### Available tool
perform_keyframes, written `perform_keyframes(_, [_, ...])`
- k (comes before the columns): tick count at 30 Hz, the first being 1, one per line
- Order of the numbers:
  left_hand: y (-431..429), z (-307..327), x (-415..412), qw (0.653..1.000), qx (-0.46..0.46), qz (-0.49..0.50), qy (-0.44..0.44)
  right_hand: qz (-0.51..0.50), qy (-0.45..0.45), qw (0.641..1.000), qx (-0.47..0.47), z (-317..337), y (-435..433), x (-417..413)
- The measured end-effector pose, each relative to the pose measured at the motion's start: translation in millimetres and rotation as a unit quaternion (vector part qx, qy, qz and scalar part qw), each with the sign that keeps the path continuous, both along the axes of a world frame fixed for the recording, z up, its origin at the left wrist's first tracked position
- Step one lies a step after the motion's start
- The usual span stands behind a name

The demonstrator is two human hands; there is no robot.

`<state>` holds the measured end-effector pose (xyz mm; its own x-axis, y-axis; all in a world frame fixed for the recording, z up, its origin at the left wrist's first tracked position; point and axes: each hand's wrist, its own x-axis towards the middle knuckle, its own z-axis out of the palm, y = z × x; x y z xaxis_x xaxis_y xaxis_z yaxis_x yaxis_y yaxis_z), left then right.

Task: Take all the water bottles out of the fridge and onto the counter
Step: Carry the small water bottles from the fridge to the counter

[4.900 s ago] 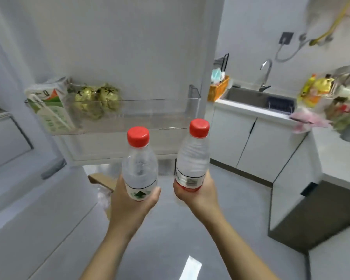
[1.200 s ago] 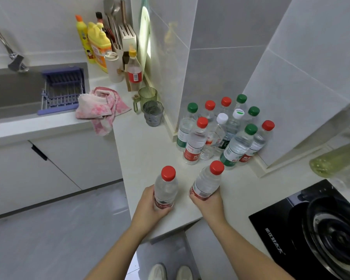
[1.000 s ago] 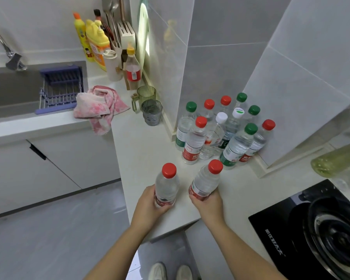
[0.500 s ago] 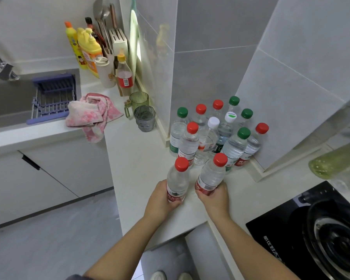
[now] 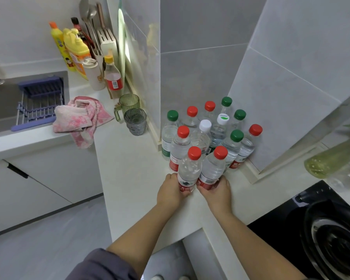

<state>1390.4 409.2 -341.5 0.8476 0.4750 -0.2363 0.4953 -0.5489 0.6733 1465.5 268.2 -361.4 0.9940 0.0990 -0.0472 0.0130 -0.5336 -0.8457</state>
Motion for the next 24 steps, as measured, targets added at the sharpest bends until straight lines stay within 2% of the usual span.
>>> perform_keyframes(6, [-6,-2,10,0.989,-0.107,0.086,-0.063,-0.002,0.025,0.999,0.030,-7,0,11])
perform_keyframes(9, [-7,-1,14,0.985,-0.121,0.104,-0.071,0.007,0.031,0.999,0.033,-13,5,19])
perform_keyframes(14, [-5,-4,20,0.991,-0.089,0.092,-0.030,0.013,0.029,0.999,0.017,-21,11,26])
perform_keyframes(17, [-4,-7,19,0.996,-0.040,0.078,0.002,0.015,0.020,1.000,0.016,-20,10,23])
perform_keyframes(21, [5,-11,17,0.992,0.042,0.041,0.108,0.014,-0.015,1.000,-0.002,-11,6,14])
perform_keyframes(24, [28,-14,18,0.987,0.058,0.019,0.147,-0.005,-0.033,0.999,-0.042,-5,0,0])
